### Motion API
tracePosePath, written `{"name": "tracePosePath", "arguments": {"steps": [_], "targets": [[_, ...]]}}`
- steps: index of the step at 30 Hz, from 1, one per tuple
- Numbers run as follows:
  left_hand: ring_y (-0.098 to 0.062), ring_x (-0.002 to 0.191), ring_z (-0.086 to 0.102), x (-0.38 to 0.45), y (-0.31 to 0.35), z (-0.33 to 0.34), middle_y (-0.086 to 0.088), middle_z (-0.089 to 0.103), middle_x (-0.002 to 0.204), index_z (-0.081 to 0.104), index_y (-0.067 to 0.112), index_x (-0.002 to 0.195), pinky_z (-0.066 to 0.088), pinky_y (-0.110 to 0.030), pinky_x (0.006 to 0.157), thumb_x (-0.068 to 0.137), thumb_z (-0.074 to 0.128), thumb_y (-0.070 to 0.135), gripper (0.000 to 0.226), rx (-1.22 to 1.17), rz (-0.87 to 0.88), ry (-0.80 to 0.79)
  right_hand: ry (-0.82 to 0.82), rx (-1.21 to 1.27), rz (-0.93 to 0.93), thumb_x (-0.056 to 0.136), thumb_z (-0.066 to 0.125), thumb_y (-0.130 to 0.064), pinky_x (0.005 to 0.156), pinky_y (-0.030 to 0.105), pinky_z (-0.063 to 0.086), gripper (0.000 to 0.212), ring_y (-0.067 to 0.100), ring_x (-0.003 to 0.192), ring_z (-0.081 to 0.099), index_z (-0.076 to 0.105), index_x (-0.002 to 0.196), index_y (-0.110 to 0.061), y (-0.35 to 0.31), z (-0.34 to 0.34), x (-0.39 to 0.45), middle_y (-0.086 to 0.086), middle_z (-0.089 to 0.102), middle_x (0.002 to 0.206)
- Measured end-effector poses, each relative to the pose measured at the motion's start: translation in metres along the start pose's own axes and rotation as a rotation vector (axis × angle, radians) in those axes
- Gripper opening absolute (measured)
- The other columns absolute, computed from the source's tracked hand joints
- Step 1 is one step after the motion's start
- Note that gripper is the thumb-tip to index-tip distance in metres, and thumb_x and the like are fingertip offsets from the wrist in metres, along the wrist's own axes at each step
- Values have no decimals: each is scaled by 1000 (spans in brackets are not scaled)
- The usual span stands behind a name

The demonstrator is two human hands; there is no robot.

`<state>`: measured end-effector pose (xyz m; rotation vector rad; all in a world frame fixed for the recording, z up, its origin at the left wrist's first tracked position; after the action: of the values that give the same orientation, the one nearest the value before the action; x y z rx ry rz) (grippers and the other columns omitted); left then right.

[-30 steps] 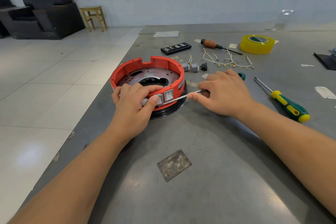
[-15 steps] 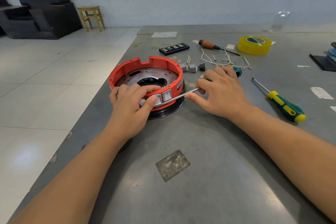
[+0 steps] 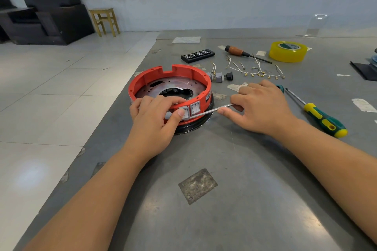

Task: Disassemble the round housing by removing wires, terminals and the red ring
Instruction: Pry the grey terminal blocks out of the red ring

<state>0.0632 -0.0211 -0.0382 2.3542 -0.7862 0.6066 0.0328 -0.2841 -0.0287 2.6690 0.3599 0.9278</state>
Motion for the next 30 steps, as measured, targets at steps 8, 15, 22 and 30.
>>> {"name": "tracePosePath", "arguments": {"steps": [8, 15, 22, 30], "targets": [[0, 114, 34, 0, -3, 0, 18, 60, 113, 59, 40, 135, 11, -26, 104, 103, 40, 51, 39, 13, 14, -13, -4, 100, 63, 98, 22, -72, 58, 33, 32, 67, 21, 57, 43, 47, 60, -23, 30, -4, -10, -6, 46, 58], [-4, 114, 38, 0, -1, 2, 16, 62, 111, 60, 40, 134, 13, -29, 104, 104, 41, 49, 37, 29, 20, 13, 92, 26, 143, 100, 22, -72, 61, 33, 29, 63, 23, 58, 43, 41, 61, -26, 20, -7, -7, -6, 41, 59], [-6, 118, 40, 1, -1, 3, 16, 63, 115, 61, 39, 134, 14, -30, 106, 103, 40, 50, 39, 21, -3, 10, 100, 30, 150, 100, 22, -73, 63, 33, 28, 62, 21, 59, 41, 43, 64, -27, 18, -4, -6, -6, 44, 60], [-2, 117, 34, 1, 1, 2, 16, 62, 117, 61, 38, 135, 14, -31, 108, 103, 40, 49, 40, 4, -20, 1, 46, 72, 139, 99, 22, -72, 68, 38, 35, 61, 22, 67, 47, 46, 67, -27, 21, 3, -5, -4, 49, 66]]}}
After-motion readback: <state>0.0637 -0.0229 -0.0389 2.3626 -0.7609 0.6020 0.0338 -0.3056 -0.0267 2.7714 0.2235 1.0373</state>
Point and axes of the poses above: each hand's wrist, its own x-axis towards the middle knuckle, its own z-axis out of the palm, y = z × x, the point moved 4 cm from there along x, towards the middle knuckle
